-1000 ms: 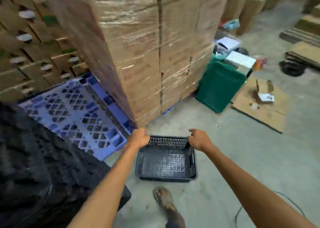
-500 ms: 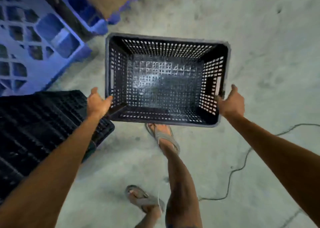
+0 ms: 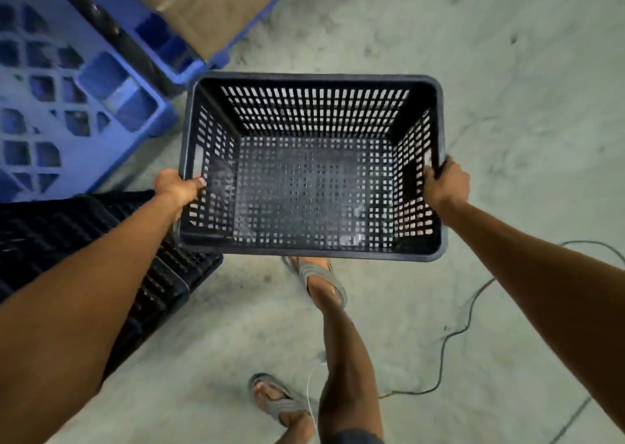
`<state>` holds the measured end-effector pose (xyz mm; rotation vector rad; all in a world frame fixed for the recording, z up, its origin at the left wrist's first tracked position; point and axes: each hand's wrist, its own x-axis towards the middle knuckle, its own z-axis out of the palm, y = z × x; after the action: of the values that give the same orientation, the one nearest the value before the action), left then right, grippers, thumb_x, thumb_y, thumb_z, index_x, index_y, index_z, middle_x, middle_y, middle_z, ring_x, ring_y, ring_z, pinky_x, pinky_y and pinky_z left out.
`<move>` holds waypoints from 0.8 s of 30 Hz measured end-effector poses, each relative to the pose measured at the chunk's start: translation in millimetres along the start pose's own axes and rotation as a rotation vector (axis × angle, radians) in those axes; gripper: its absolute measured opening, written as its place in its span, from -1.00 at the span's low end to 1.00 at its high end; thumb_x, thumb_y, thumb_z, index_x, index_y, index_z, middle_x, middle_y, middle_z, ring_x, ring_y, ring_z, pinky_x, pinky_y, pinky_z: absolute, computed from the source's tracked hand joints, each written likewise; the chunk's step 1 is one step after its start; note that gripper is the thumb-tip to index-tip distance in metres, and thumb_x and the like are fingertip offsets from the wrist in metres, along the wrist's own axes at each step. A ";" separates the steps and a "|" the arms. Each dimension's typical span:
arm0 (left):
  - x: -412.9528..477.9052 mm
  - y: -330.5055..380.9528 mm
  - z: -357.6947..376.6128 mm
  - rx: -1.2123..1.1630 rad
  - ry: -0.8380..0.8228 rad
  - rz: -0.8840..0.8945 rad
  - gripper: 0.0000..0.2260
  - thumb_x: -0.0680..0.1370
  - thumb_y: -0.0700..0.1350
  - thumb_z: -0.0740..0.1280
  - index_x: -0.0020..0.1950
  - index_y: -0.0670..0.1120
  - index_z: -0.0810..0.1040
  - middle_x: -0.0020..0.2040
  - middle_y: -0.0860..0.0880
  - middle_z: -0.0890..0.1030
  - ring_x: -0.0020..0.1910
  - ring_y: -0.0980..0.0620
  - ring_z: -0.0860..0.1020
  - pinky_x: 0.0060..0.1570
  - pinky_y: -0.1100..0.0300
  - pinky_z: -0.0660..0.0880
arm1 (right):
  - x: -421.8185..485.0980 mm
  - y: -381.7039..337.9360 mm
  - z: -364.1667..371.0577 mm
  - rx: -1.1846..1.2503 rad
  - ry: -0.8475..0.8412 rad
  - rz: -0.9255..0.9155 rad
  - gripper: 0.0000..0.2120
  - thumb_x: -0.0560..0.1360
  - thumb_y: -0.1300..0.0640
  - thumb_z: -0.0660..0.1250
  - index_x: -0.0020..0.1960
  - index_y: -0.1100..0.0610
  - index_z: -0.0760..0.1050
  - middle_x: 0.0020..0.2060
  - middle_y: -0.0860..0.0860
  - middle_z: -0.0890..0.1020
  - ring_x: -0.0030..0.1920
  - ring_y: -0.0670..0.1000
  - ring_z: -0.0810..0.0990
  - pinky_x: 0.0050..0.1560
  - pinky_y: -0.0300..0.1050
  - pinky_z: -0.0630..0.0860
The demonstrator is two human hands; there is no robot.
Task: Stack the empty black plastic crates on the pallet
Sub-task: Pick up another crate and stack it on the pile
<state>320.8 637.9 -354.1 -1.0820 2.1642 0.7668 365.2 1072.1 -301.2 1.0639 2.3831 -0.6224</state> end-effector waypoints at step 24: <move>-663.4 71.8 -559.8 0.058 0.626 0.894 -0.49 0.49 0.15 0.33 -0.08 -0.35 0.57 -0.06 -0.34 0.62 0.03 -0.29 0.59 -0.07 -0.03 0.48 | -564.5 -47.1 -573.1 0.379 0.837 -0.562 -0.71 0.56 0.09 0.20 0.11 0.33 0.41 0.04 0.43 0.56 0.07 0.42 0.54 0.04 0.18 0.49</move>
<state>448.0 601.7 506.8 -0.2662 3.2407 0.7694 541.4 1049.2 484.7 0.8927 3.4604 -0.9920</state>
